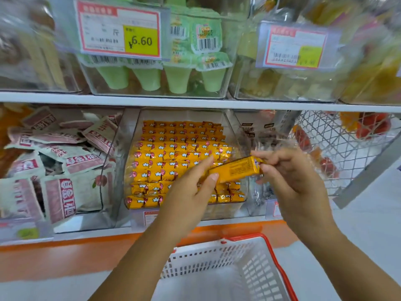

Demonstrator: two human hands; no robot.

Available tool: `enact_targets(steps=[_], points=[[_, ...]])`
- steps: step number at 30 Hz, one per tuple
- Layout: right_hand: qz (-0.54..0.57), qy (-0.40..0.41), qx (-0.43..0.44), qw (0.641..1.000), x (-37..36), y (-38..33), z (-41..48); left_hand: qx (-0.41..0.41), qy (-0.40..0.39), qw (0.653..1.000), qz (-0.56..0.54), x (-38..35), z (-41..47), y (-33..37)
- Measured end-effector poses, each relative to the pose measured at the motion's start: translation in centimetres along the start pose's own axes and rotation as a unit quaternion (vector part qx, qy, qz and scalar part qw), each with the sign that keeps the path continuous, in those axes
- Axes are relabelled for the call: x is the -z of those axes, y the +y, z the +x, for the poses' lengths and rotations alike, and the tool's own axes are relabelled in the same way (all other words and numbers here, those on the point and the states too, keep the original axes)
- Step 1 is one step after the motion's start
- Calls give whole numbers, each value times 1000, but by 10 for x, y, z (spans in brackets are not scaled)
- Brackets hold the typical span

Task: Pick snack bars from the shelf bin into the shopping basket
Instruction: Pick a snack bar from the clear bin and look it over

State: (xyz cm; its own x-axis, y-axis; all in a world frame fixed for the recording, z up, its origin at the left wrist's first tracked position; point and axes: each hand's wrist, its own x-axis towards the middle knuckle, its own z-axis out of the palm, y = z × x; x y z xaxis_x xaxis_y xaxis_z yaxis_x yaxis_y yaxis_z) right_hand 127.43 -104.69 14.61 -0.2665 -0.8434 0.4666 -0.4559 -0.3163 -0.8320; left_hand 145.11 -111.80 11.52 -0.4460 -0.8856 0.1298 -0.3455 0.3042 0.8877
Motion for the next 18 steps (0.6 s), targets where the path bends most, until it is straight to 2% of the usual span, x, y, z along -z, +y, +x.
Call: enact_targets(steps=[2, 5, 7, 9, 14, 18], points=[[117, 17, -64, 991, -6, -6, -14, 53, 44, 989, -134, 0, -17, 8], [197, 33, -184, 962, -13, -9, -28, 145, 78, 943, -289, 2, -37, 12], [222, 10, -248, 943, -13, -8, -34, 172, 85, 927, -321, 6, -44, 9], [233, -26, -275, 933, -13, -6, -41, 185, 85, 921, -334, 10, -51, 7], [276, -86, -288, 913, -6, -4, -61, 192, 57, 912, -357, 14, -74, 4], [334, -94, -309, 886, 1, -11, -71, 190, 27, 907, -374, 23, -91, 4]])
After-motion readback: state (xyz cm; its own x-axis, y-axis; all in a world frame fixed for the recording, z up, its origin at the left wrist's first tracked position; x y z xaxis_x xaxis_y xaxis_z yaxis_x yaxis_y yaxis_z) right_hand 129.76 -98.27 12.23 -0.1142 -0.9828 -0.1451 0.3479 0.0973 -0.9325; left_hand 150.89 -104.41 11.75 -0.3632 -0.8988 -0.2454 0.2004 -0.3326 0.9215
